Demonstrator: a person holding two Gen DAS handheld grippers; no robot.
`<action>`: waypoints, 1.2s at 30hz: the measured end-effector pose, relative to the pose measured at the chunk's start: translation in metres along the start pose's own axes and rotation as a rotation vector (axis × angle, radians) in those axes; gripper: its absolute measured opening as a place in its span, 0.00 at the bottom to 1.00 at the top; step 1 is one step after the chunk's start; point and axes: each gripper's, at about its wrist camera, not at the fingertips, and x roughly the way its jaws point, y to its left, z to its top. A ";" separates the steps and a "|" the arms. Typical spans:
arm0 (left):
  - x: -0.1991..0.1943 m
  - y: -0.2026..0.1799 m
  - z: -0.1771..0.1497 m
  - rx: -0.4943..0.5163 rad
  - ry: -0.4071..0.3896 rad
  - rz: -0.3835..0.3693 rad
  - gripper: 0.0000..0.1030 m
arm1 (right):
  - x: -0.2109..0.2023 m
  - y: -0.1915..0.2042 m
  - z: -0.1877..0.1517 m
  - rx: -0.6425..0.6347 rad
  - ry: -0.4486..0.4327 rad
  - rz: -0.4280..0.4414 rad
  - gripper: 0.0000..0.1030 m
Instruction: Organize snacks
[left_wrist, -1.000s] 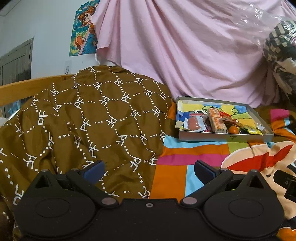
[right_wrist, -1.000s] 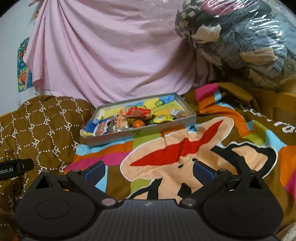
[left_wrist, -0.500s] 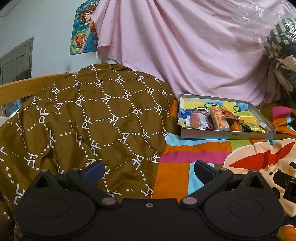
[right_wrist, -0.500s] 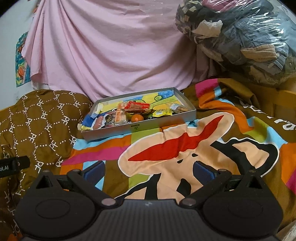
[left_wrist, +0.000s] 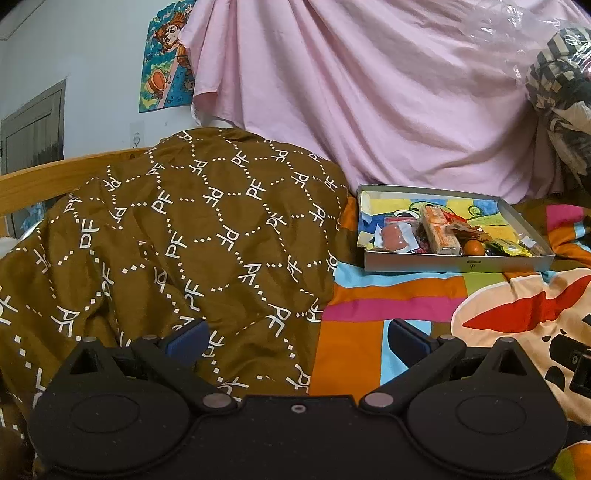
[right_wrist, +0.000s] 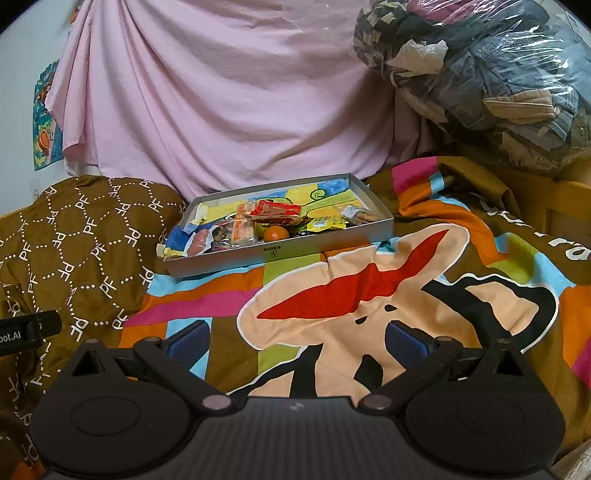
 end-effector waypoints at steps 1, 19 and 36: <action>0.000 0.000 0.000 0.001 -0.002 0.000 0.99 | 0.000 0.000 0.000 0.000 0.001 0.000 1.00; 0.000 0.002 -0.001 -0.004 -0.007 0.004 0.99 | 0.000 0.001 -0.001 -0.006 0.005 0.000 1.00; -0.001 0.002 -0.002 -0.010 -0.002 0.006 0.99 | 0.000 0.003 -0.001 -0.011 0.007 0.004 1.00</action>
